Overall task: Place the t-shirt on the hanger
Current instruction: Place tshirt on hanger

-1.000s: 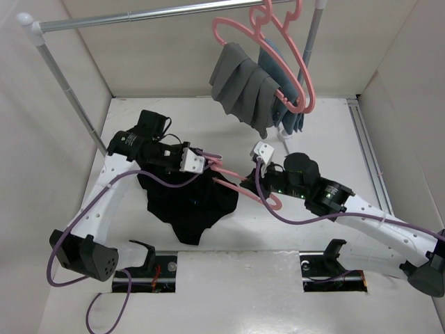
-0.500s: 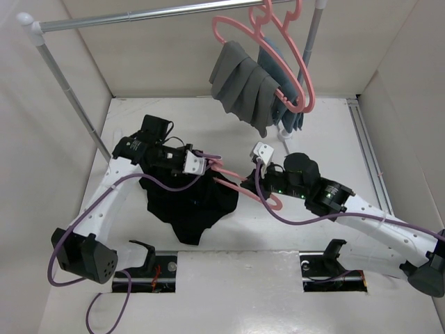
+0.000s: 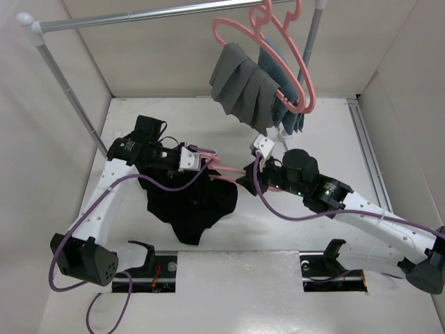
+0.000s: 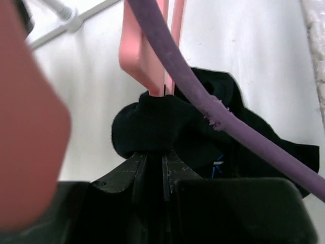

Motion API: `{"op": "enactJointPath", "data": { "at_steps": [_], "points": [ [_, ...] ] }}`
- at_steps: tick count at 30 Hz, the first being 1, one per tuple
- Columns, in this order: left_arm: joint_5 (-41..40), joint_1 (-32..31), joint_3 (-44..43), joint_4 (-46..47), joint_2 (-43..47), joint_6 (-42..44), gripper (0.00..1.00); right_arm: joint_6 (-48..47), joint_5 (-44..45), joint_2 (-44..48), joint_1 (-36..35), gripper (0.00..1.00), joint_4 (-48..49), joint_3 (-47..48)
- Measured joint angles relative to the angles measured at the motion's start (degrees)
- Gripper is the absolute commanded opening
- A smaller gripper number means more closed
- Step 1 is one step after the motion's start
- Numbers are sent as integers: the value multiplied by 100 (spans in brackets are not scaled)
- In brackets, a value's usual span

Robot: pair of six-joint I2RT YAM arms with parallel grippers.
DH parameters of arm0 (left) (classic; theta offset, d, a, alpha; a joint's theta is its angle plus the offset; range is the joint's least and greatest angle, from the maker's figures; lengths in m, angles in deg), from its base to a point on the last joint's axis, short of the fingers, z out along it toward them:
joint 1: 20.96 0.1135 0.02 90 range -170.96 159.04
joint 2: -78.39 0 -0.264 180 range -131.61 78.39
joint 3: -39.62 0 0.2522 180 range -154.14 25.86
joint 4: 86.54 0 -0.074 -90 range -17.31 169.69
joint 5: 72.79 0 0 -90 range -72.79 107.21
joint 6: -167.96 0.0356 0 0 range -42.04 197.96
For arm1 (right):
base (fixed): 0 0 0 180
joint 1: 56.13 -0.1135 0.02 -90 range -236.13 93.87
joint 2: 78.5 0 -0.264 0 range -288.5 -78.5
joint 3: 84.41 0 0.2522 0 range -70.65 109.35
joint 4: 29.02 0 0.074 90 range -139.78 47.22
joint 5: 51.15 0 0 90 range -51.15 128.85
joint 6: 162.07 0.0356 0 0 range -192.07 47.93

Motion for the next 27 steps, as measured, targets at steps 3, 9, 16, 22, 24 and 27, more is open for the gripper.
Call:
{"op": "enactJointPath", "data": {
  "at_steps": [3,9,16,22,24,27],
  "points": [
    [-79,254,31,151,190,-396,0,20,282,-166,11,77,264,354],
    [-337,518,280,586,667,-1067,0,411,990,-173,4,82,540,660],
    [-739,511,885,1204,1121,-1915,0,1467,1860,31,4,64,52,660],
    [-962,511,1008,1692,1320,-2623,0,2155,1891,-90,4,57,-321,529],
    [-979,511,1008,1766,1338,-2787,0,2398,1878,-118,4,68,-317,350],
    [-970,511,1008,1838,1360,-3016,0,2643,1860,-409,4,70,-238,225]
  ]
}}
